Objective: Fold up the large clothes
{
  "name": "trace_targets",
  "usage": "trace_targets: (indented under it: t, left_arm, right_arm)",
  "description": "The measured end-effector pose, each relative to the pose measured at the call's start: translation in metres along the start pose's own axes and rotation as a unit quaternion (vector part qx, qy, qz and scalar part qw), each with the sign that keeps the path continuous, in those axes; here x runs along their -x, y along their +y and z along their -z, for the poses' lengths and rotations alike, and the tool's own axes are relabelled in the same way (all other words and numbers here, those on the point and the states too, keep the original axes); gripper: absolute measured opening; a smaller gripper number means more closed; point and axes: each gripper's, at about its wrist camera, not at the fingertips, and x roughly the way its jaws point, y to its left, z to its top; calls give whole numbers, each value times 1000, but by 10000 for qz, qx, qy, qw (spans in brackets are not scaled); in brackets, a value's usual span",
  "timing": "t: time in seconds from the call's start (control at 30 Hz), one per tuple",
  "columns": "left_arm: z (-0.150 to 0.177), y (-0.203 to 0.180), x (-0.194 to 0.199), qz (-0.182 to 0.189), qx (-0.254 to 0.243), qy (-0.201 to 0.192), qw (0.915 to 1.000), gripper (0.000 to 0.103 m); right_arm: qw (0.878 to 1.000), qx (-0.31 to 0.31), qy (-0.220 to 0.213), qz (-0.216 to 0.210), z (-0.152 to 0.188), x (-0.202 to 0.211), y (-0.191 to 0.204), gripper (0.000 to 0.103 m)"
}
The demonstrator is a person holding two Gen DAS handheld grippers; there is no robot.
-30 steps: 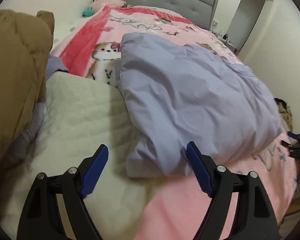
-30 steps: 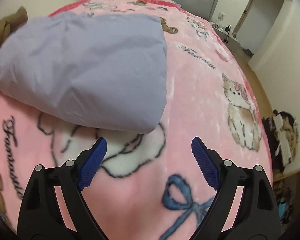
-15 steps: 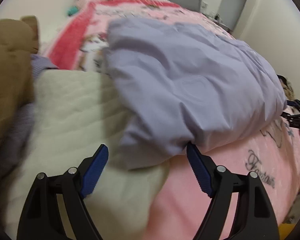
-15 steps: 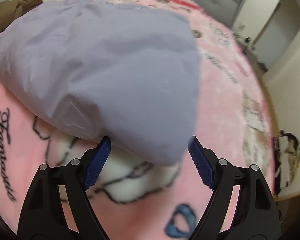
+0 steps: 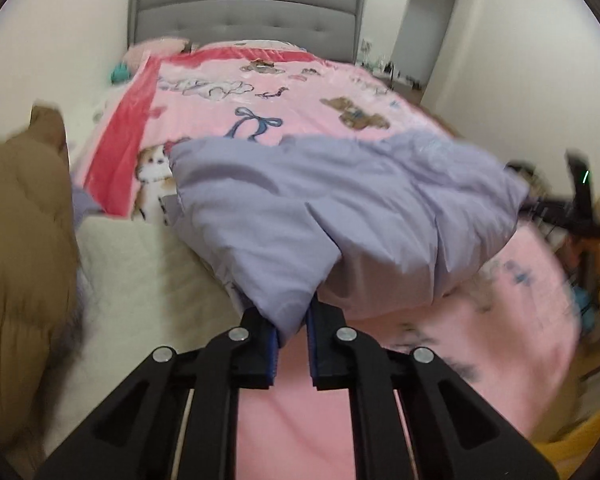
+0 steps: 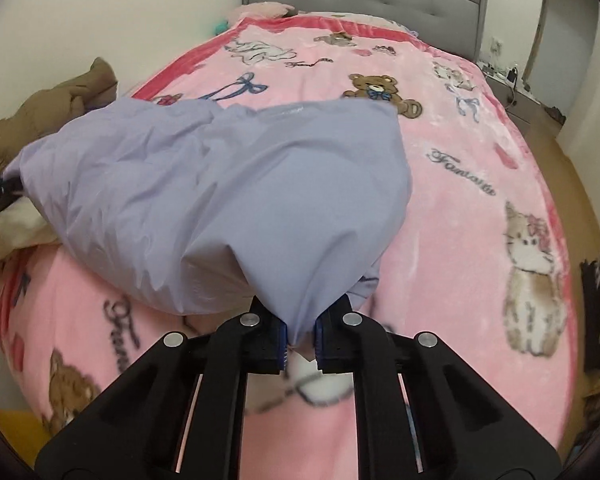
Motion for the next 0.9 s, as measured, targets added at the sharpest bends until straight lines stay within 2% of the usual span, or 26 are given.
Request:
trace_targets:
  t: [0.03, 0.1, 0.13, 0.2, 0.3, 0.37, 0.43, 0.47, 0.5, 0.53, 0.57, 0.6, 0.7, 0.73, 0.8, 0.9]
  left_arm:
    - [3, 6, 1, 64, 135, 77, 9999, 11]
    - [25, 15, -8, -136, 136, 520, 9985, 11]
    - [41, 20, -20, -233, 133, 870, 9958, 11]
    - [62, 25, -39, -205, 265, 1237, 9917, 12]
    - [74, 37, -61, -232, 330, 1519, 9876, 15]
    - [76, 41, -66, -268, 394, 1588, 9862, 17]
    - [70, 31, -58, -501, 122, 1567, 9863, 21]
    - [68, 25, -50, -607, -7, 1509, 9867, 26]
    - [68, 18, -38, -734, -161, 1444, 9867, 34]
    - [66, 14, -29, -852, -288, 1375, 9864, 41]
    - [64, 11, -17, -953, -381, 1332, 9858, 53]
    - [62, 10, -4, -953, -364, 1297, 9863, 63]
    - [50, 20, 13, -799, 144, 1196, 9895, 73]
    - [42, 27, 12, -815, 330, 1050, 9906, 76]
    - [29, 36, -2, -893, 542, 851, 9909, 78]
    - [-2, 60, -46, -965, 751, 837, 9890, 78]
  right_arm:
    - [9999, 30, 149, 26, 4, 5, -3, 9]
    - [9986, 171, 493, 40, 19, 3, -7, 9]
    - [9968, 275, 754, -19, 31, -5, -8, 9]
    - [9926, 483, 1116, 1, 51, -22, -4, 9]
    - [9865, 519, 1551, 118, 70, -51, -2, 10]
    - [9865, 364, 1593, 126, 77, -60, -4, 12]
    - [9853, 311, 1677, 124, 79, -61, -5, 21]
    - [9860, 302, 1639, 78, 78, -56, -7, 29]
    - [9880, 285, 1516, -35, 77, -46, -7, 48]
    - [9899, 260, 1386, -133, 75, -36, -7, 58]
    - [9924, 231, 1183, -247, 73, -22, -8, 61]
    - [9936, 205, 1099, -179, 71, -11, -9, 65]
    - [9960, -90, 886, 46, 60, 11, -21, 71]
    - [9969, -314, 724, -31, 53, 15, -27, 76]
    - [9959, -742, 502, -136, 38, 12, -37, 77]
    - [9933, -1038, 470, -209, 18, -12, -47, 77]
